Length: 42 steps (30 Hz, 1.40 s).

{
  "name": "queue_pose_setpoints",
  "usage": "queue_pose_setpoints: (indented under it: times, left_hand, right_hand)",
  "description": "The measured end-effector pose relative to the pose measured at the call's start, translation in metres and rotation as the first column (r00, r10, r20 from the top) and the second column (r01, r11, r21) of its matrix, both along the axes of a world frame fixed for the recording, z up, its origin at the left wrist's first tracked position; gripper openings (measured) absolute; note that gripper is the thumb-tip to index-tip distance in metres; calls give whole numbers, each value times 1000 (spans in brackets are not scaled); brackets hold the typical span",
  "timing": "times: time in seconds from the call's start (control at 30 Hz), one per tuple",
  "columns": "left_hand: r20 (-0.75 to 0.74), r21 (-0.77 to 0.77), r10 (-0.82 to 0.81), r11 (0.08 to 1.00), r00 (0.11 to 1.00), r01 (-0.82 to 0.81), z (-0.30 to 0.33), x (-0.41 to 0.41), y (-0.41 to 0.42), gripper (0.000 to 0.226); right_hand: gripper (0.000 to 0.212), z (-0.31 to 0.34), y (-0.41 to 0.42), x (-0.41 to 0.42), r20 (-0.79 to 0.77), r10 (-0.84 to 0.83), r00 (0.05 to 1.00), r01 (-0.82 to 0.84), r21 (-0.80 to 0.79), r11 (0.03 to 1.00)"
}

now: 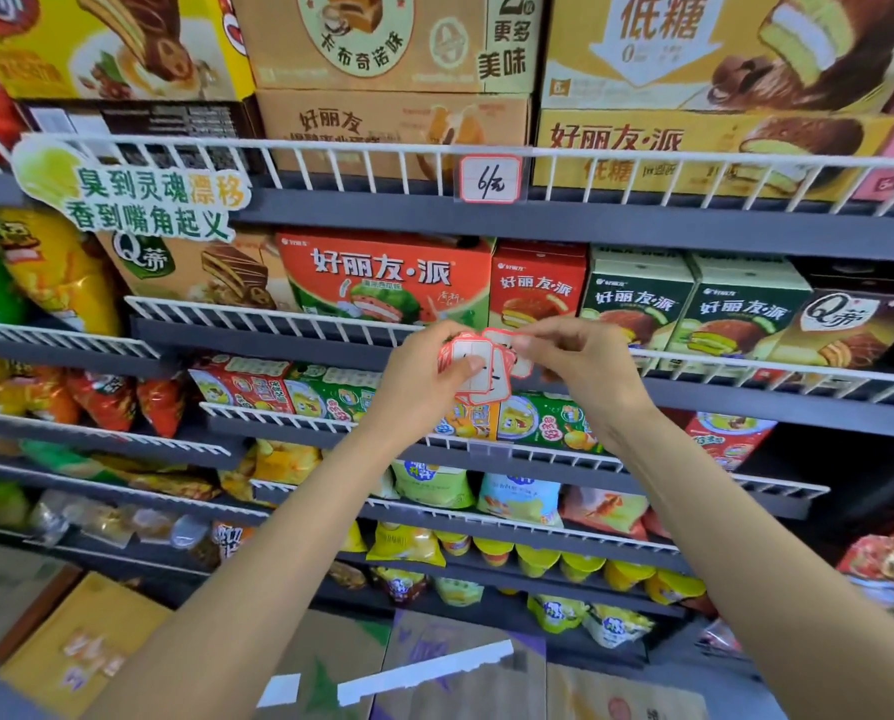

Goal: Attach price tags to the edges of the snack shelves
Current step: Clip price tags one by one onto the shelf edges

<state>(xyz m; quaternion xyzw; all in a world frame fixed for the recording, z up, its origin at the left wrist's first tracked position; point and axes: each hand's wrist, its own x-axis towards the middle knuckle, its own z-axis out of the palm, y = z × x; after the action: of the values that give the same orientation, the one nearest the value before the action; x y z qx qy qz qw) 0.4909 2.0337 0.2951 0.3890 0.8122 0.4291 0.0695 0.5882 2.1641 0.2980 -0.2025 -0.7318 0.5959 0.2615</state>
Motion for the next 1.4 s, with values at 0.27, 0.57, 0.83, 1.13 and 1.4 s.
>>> queue_pose_setpoints:
  times: [0.27, 0.57, 0.83, 1.13, 1.4]
  left_hand:
    - [146, -53, 85, 996, 986, -78, -18, -15, -6, 35]
    - [227, -65, 24, 998, 974, -9, -28, -20, 11, 48]
    - [271, -61, -19, 997, 962, 37, -32, -20, 16, 54]
    - [184, -173, -63, 980, 981, 95, -31, -19, 4, 55]
    - [104, -247, -87, 963, 991, 110, -34, -26, 1, 57]
  right_hand:
    - [11, -14, 14, -10, 52, -151, 987, 129, 305, 943]
    - [15, -19, 11, -18, 3, -241, 971, 145, 790, 596]
    - [17, -18, 12, -17, -60, -252, 966, 191, 821, 538]
    - [11, -20, 15, -24, -69, -250, 966, 157, 922, 354]
    - [25, -32, 16, -35, 35, -239, 970, 51, 937, 345]
